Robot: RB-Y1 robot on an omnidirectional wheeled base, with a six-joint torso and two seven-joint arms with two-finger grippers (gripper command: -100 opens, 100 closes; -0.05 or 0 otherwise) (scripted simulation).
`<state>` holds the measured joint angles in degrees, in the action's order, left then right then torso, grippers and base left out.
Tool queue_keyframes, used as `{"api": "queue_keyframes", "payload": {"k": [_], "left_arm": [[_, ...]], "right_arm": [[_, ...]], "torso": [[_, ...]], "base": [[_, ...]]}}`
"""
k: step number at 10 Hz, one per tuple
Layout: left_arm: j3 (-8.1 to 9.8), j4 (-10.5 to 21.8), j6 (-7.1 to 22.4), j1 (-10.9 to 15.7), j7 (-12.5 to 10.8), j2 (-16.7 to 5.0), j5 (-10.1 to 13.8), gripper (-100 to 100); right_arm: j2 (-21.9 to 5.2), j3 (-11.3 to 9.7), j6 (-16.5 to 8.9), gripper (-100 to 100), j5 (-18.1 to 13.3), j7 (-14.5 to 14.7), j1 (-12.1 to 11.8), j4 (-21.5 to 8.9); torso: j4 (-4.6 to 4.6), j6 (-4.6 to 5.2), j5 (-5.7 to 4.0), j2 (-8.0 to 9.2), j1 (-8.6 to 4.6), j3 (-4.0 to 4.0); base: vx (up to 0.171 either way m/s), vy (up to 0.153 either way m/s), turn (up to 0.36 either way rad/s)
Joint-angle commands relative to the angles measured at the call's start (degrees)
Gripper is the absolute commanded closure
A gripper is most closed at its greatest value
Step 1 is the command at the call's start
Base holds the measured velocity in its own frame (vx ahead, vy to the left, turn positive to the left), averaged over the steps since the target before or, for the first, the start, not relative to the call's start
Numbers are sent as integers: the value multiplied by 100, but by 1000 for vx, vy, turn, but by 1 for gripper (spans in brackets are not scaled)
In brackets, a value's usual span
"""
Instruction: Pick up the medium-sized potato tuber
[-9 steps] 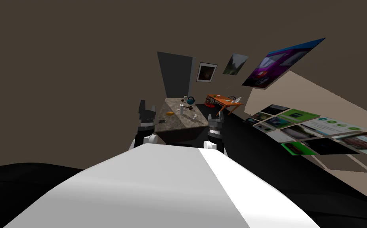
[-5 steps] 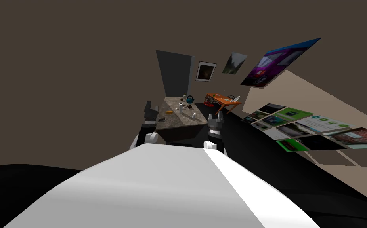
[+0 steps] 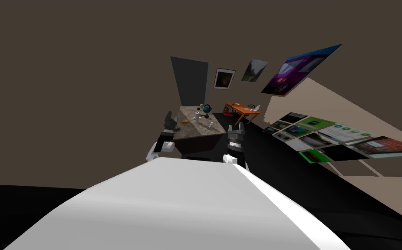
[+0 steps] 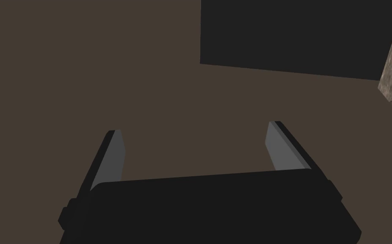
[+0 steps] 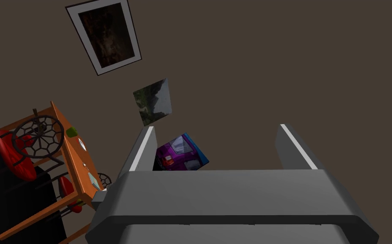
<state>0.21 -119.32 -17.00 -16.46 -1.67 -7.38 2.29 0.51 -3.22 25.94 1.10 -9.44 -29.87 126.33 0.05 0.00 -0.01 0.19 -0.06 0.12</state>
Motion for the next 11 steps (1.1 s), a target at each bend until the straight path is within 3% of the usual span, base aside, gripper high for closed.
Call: {"api": "queue_keyframes", "payload": {"k": [1, 3, 4, 5, 6, 7, 8, 9, 10, 11], "left_arm": [[28, 286, 206, 286, -5, -97, 93, -100], [53, 556, 390, 534, -14, -172, 173, -100], [80, 821, 588, 781, -24, -240, 253, -100], [80, 838, 588, 789, -24, -240, 253, -100], [109, 1052, 799, 1053, -38, -301, 334, -100], [109, 1135, 799, 1053, -38, -301, 334, -100], [138, 1327, 1021, 1317, -53, -355, 415, -100], [138, 1447, 1021, 1327, -53, -355, 415, -100], [170, 1617, 1251, 1551, -71, -404, 496, -100], [170, 1766, 1251, 1608, -71, -404, 496, -100]], "right_arm": [[0, 0, 0, 0, 0, 0, 0, 0], [0, 0, 0, 0, 0, 0, 0, 0], [0, 0, 0, 0, 0, 0, 0, 0], [0, 0, 0, 0, 0, 0, 0, 0], [0, 0, 0, 0, 0, 0, 0, 0], [0, 0, 0, 0, 0, 0, 0, 0], [0, 0, 0, 0, 0, 0, -1, 0], [0, 0, 0, 0, 0, 0, 0, 0], [0, 0, 0, 0, 0, 0, -1, 0], [0, 0, 0, 0, 0, 0, 0, 0]], "torso": [[0, 0, 0, 0, 0, 0], [-1, 0, 0, -3, 1, -2], [-2, 0, 0, -7, 2, -4], [-2, 0, 1, -10, 3, -6], [-3, -1, 1, -12, 4, -7], [-3, 0, 1, -14, 4, -9], [-4, -1, 1, -15, 4, -9], [-3, 0, 1, -14, 4, -8], [-4, -2, 1, -13, 5, -8], [-3, 0, 1, -14, 5, -8]], "base": [[-44, -16, -10], [-45, -15, -13], [-31, -9, -6], [-22, -8, -8], [-21, -8, -5], [-18, -6, -6], [-25, -7, -3], [-21, -4, -8], [-24, -5, 0], [-20, -4, -4]]}}
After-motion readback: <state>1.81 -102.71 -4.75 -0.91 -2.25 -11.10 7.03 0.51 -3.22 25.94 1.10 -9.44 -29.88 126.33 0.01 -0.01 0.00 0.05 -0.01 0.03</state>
